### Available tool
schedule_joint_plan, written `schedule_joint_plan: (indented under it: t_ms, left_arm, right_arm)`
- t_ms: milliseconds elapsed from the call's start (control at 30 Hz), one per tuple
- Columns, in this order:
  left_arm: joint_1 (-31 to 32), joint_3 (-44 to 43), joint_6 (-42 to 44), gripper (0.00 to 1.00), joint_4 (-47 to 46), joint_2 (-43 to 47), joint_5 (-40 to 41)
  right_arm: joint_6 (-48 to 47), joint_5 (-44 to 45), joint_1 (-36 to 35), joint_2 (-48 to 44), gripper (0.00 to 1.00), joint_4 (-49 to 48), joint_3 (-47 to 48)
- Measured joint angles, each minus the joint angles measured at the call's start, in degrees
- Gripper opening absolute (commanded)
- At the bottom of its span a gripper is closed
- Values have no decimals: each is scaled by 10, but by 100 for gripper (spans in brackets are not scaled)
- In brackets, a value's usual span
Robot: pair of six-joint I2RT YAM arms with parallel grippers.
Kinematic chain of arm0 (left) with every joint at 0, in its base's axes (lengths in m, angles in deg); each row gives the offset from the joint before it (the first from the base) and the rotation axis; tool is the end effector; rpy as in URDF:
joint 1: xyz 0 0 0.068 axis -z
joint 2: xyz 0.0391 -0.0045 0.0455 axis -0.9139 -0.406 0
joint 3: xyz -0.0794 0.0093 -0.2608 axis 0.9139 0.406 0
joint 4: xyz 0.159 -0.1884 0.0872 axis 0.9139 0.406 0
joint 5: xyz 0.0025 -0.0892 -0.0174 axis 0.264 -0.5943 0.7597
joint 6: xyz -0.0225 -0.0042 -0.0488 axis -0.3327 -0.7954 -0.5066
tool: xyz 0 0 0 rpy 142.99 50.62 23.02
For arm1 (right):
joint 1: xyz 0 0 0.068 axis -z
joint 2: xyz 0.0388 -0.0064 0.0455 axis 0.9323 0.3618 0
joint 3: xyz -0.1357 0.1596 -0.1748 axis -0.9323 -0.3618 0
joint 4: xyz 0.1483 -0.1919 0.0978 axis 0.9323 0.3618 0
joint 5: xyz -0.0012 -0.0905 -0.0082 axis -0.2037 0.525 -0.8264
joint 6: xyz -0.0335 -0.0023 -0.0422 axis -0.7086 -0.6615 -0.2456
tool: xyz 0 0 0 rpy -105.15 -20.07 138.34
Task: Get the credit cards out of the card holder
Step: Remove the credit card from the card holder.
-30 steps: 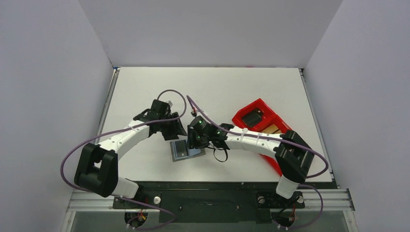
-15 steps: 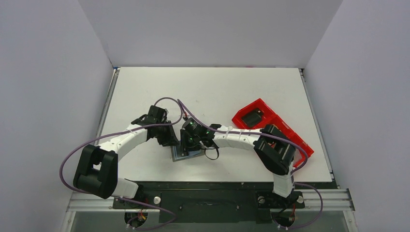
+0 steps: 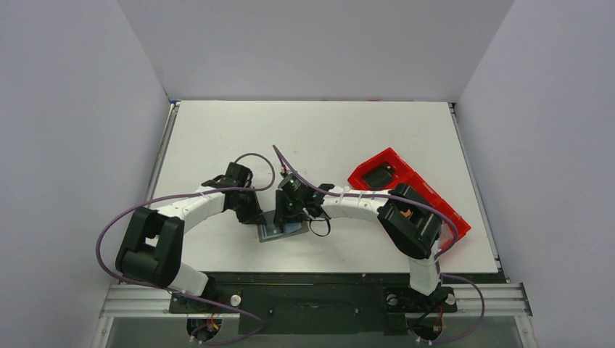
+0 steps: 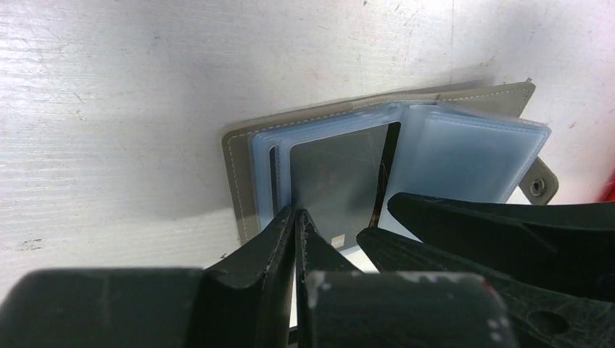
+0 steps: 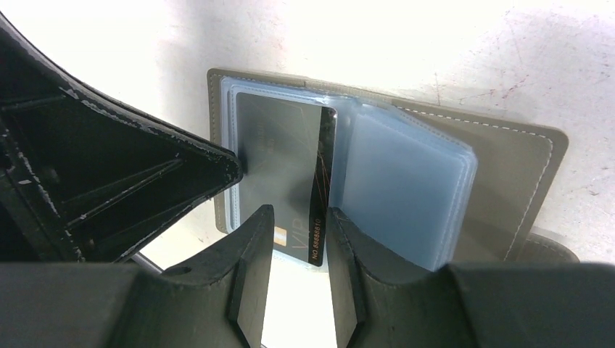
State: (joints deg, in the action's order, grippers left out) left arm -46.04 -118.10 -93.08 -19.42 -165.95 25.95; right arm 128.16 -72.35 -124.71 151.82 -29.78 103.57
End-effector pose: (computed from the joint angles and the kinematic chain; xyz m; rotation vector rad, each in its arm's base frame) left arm 0.2403 -0.0959 0.1579 -0.4051 2.8535 -0.5450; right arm 0.2232 0.3390 0.1657 -0.2319 2.7209 0.8486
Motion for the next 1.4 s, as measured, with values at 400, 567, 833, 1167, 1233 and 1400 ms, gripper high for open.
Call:
schedule_joint_plan:
  t_ms: [400,567,833,1167,1233,1400]
  left_arm:
    - [0,0,-12,0,-14,-8,-2]
    - [0,0,-16,0,-14,-9,-3]
    - [19,-3,-32,0,-32,-16,1]
    - [27,-7,-45,0,-39,-23,6]
    - [28,-7,-47,0,-39,-23,7]
    - [28,-7,-50,0,-39,-23,8]
  right_arm:
    - [19,-16,15,0,27,-57,-46]
    - [41,-53,29,-4,27,-111,-78]
    - [74,-98,50,-4,23,-182,-114]
    - [104,-125,65,-6,21,-253,-157]
    - [111,-130,70,-6,22,-273,-168]
    - [132,-142,80,-9,23,-320,-196]
